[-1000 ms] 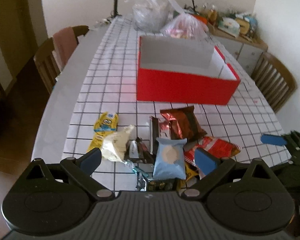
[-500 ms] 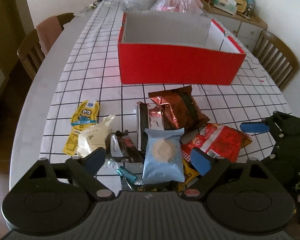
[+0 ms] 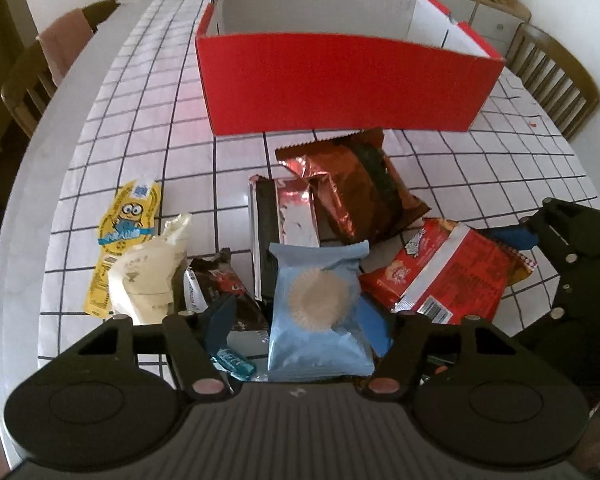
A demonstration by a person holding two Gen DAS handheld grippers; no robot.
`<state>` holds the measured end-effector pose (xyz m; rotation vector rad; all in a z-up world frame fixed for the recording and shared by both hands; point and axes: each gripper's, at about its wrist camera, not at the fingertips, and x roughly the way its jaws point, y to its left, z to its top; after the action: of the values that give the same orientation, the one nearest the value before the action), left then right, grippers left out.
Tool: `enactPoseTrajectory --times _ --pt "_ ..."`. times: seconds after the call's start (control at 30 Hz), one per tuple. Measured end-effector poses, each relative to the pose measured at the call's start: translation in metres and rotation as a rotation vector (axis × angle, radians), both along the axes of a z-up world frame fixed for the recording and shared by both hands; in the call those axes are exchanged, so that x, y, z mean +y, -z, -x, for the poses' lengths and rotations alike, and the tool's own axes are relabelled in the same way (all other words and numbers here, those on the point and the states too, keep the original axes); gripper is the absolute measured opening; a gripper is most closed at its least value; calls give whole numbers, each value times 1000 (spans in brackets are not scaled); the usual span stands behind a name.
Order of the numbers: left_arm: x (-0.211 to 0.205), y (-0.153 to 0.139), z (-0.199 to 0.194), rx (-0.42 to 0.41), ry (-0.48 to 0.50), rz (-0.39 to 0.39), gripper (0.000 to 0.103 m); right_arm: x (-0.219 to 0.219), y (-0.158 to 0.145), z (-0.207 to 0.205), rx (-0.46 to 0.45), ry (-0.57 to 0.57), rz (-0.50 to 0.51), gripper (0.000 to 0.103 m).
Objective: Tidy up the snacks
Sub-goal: 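Grasp the blue cookie packet with left tool while right tool grasps red chip bag, then carry both held snacks over the red box and lower them inside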
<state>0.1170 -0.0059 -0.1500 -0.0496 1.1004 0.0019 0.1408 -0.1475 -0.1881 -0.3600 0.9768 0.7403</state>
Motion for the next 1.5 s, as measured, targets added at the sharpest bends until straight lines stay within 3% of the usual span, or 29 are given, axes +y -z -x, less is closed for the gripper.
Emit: enactPoseTrajectory --times 0.23,0.5,0.7,0.97,1.5 --pt "-8 6 -8 32 68 12 67 2 1 -4 20 -4 5 102" --pt "-7 14 -15 55 60 -14 64 1 2 -4 35 10 7 99" --pt "-5 16 -16 56 43 -24 50 -1 2 -5 40 34 15 85" --pt "3 14 -12 49 0 14 47 -9 -2 -5 63 66 -22 77" --pt "15 -25 10 -16 -50 75 47 -34 -58 0 8 178 -123 77"
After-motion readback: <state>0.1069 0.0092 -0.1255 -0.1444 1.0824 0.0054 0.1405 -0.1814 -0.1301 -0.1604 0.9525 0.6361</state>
